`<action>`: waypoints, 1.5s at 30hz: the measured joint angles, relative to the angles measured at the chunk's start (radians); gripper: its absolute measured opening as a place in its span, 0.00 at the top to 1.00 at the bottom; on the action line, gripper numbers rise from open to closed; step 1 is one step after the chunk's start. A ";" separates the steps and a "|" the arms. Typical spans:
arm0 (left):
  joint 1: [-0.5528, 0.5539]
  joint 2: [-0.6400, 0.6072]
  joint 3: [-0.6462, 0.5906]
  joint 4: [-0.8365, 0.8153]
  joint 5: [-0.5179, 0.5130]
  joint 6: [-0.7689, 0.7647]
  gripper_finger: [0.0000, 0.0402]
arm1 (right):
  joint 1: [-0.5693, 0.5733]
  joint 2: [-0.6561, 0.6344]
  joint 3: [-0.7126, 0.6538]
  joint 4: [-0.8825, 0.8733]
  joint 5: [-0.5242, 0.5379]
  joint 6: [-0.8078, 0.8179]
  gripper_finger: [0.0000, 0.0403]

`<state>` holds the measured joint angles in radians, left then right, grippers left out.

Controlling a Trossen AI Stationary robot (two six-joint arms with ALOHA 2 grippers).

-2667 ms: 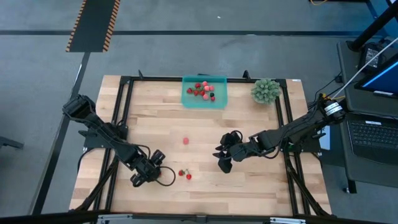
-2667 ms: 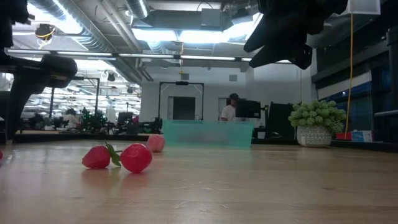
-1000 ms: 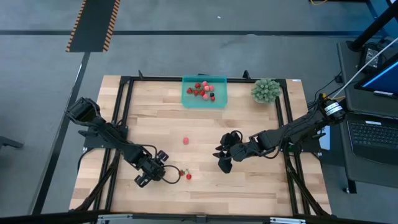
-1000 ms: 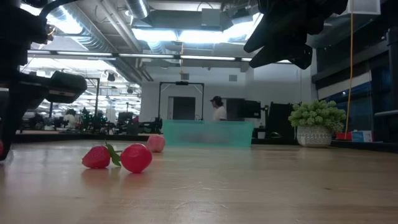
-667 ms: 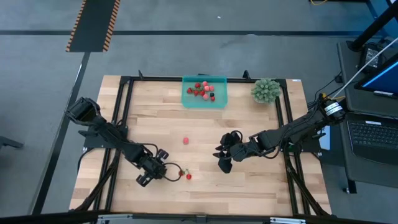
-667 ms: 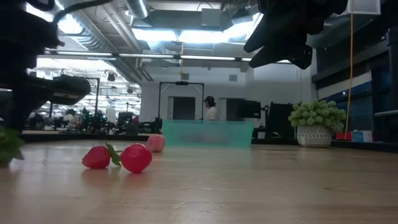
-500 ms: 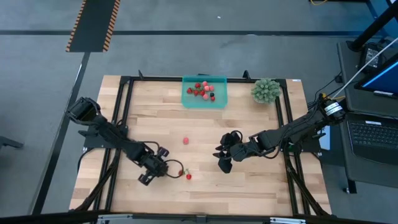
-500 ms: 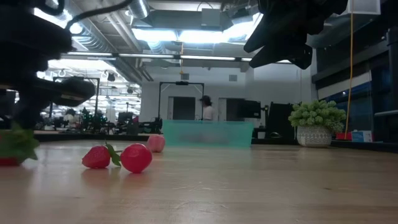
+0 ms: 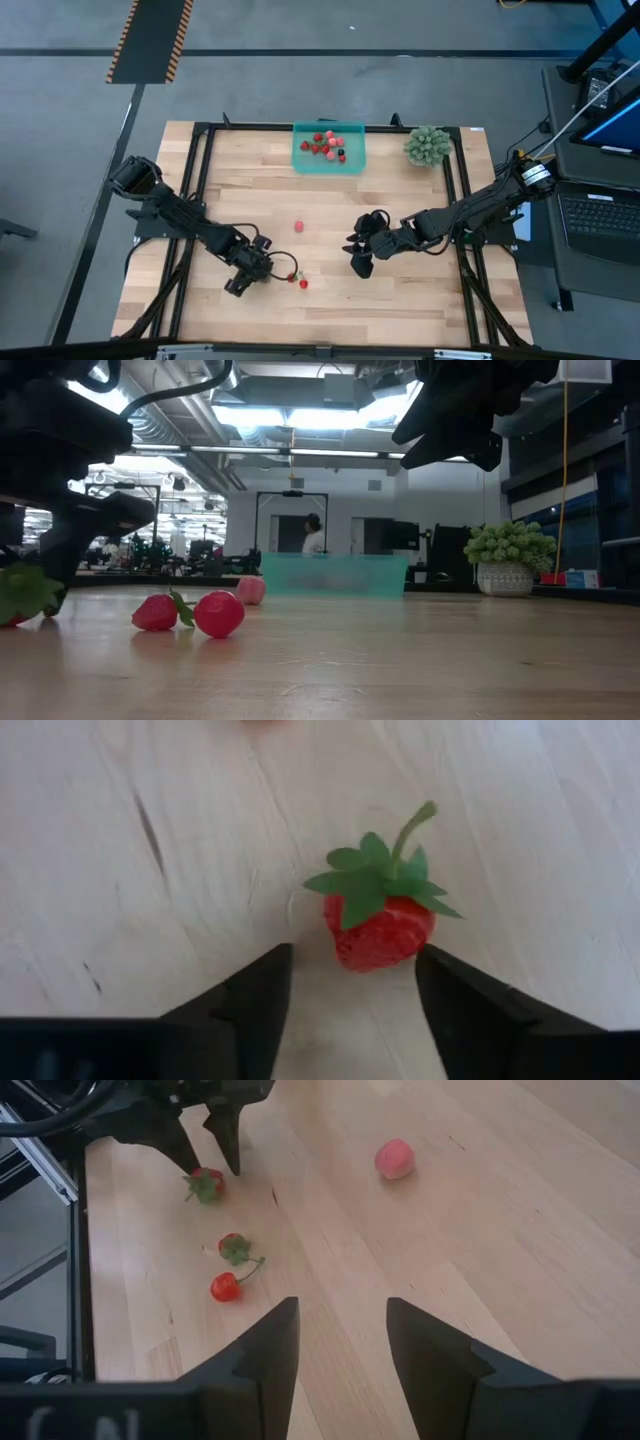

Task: Pick and placing Produce into tupperware
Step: Put the strawberry into the blue basket

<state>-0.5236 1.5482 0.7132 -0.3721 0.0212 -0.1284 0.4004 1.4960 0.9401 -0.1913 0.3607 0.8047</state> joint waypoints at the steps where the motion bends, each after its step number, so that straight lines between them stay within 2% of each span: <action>1: 0.000 0.000 0.000 0.001 0.000 0.000 0.46 | 0.000 0.000 0.000 0.000 0.000 0.000 0.62; 6: -0.009 0.000 0.000 0.050 0.000 0.004 0.35 | 0.000 0.000 0.000 0.000 0.000 -0.001 0.62; 13: -0.012 0.000 0.000 0.081 -0.002 0.004 0.33 | 0.000 0.000 0.000 0.000 0.000 -0.002 0.62; 21: -0.011 0.002 0.000 0.134 -0.014 0.007 0.35 | 0.000 0.000 0.000 0.000 0.000 0.001 0.62; 30: -0.011 0.059 0.002 0.143 -0.022 0.009 0.36 | 0.000 0.000 0.000 0.000 0.000 0.001 0.62; 39: -0.011 0.053 0.001 0.144 -0.026 0.009 0.36 | 0.000 0.000 0.000 0.000 0.000 0.001 0.62; 45: -0.006 0.053 0.001 0.142 -0.033 0.009 0.47 | 0.000 0.000 0.000 0.000 0.000 0.001 0.62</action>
<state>-0.5301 1.6012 0.7139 -0.2305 -0.0122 -0.1192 0.4007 1.4963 0.9401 -0.1913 0.3607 0.8059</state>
